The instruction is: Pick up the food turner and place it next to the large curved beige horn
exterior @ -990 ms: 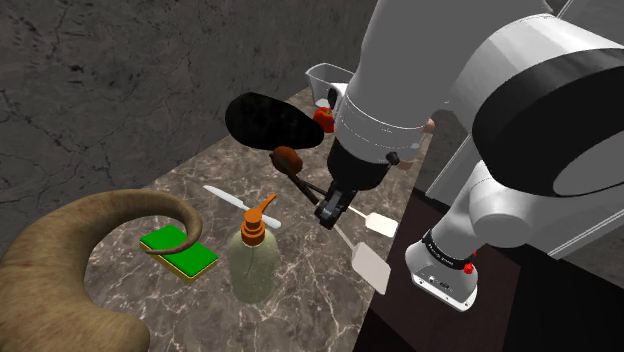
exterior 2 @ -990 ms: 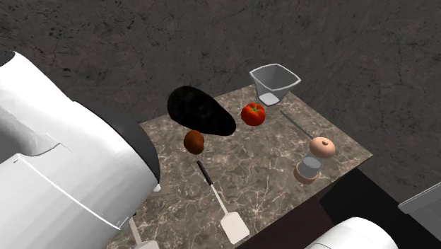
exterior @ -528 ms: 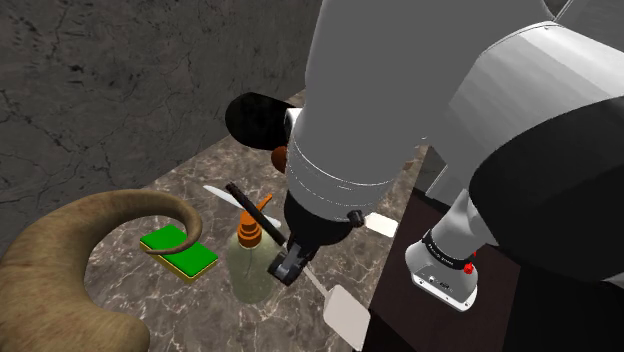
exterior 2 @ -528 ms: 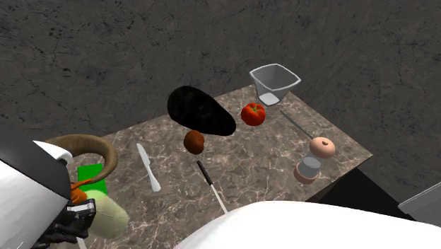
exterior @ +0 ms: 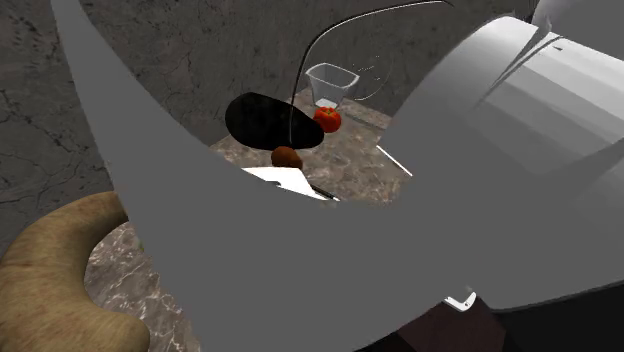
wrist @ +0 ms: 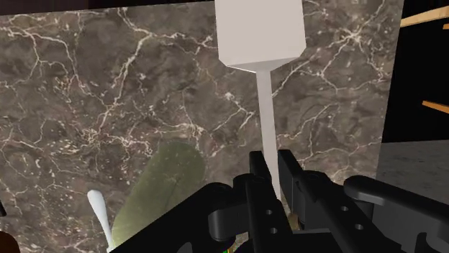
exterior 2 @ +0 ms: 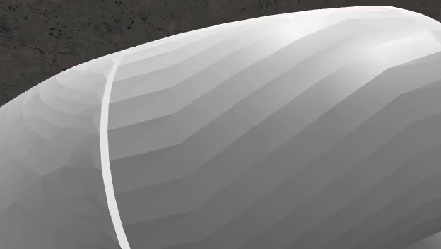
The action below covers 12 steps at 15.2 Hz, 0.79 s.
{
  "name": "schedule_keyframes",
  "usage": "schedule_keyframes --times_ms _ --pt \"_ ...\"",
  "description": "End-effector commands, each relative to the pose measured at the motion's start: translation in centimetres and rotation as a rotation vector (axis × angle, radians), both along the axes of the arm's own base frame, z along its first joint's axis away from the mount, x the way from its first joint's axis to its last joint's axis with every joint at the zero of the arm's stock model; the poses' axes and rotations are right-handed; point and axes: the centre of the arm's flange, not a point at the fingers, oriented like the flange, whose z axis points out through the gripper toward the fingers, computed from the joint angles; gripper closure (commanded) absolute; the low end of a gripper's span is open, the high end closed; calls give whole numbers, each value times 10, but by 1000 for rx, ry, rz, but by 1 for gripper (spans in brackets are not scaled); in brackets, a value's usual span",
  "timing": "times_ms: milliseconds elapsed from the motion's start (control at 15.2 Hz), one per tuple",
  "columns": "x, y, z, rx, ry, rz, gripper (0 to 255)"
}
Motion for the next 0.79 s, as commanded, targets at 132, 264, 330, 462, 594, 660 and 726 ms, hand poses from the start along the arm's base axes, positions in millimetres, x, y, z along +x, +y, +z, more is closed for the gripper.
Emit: schedule_keyframes --times_ms 132,264,330,462,594,660,726 --pt "-7 51 0 6 -10 -12 255" --pt "-13 77 0 6 -10 -12 255" --pt "-17 90 0 6 -10 -12 255" --pt "-23 115 0 6 -10 -12 255" --pt "-30 141 0 6 -10 -12 255" --pt "-32 150 0 6 -10 -12 255" --pt "-32 150 -5 6 -10 -12 255"
